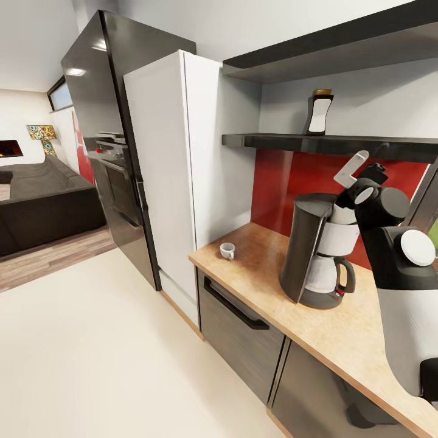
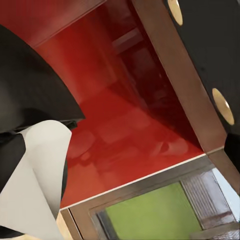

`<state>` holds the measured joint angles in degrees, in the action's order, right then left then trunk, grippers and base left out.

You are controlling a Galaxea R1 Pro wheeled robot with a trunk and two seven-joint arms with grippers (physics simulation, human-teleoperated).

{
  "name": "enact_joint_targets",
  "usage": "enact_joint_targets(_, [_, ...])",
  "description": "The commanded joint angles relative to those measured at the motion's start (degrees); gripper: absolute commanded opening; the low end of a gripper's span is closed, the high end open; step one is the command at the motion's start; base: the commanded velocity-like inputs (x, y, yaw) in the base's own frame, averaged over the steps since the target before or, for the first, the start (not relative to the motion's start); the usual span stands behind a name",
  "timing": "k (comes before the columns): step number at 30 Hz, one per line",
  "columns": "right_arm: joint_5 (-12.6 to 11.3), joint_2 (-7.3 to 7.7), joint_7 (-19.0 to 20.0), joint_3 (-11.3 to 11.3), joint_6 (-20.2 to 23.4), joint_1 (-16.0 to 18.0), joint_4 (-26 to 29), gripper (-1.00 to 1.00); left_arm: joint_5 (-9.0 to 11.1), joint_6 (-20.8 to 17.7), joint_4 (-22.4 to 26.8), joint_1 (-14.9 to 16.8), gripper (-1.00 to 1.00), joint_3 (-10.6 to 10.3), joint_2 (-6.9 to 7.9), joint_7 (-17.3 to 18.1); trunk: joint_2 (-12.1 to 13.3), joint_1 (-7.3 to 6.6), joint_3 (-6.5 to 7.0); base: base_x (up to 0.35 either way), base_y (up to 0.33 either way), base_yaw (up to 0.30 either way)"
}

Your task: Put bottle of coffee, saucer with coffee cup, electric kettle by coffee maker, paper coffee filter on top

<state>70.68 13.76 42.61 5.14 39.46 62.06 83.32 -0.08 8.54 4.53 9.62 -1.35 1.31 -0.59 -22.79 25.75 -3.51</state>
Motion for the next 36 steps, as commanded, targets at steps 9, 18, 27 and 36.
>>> enact_joint_targets(9, [0.60, 0.04, 0.54, 0.05, 0.18, 0.08, 0.09, 1.00, -0.01, 0.25, -0.05, 0.05, 1.00, -0.14, -0.09, -0.11, -0.13, 0.04, -0.13, -0.099, 0.155, 0.000])
enact_joint_targets(18, [0.60, 0.04, 0.54, 0.05, 0.18, 0.08, 0.09, 1.00, -0.01, 0.29, -0.05, 0.05, 1.00, -0.14, -0.16, -0.10, -0.13, 0.04, -0.13, -0.178, 0.278, 0.000])
enact_joint_targets(27, [0.66, 0.10, 0.54, -0.13, 0.18, 0.08, -0.04, 1.00, -0.02, 0.33, -0.05, 0.05, 1.00, -0.14, -0.16, -0.12, -0.13, 0.04, -0.13, -0.144, 0.295, 0.000])
enact_joint_targets(36, [0.40, -0.10, 0.47, 0.02, 0.21, 0.03, -1.03, 1.00, -0.03, 0.33, 0.02, 0.05, 1.00, -0.08, -0.01, -0.12, -0.13, 0.04, -0.13, -0.008, 0.189, 0.000])
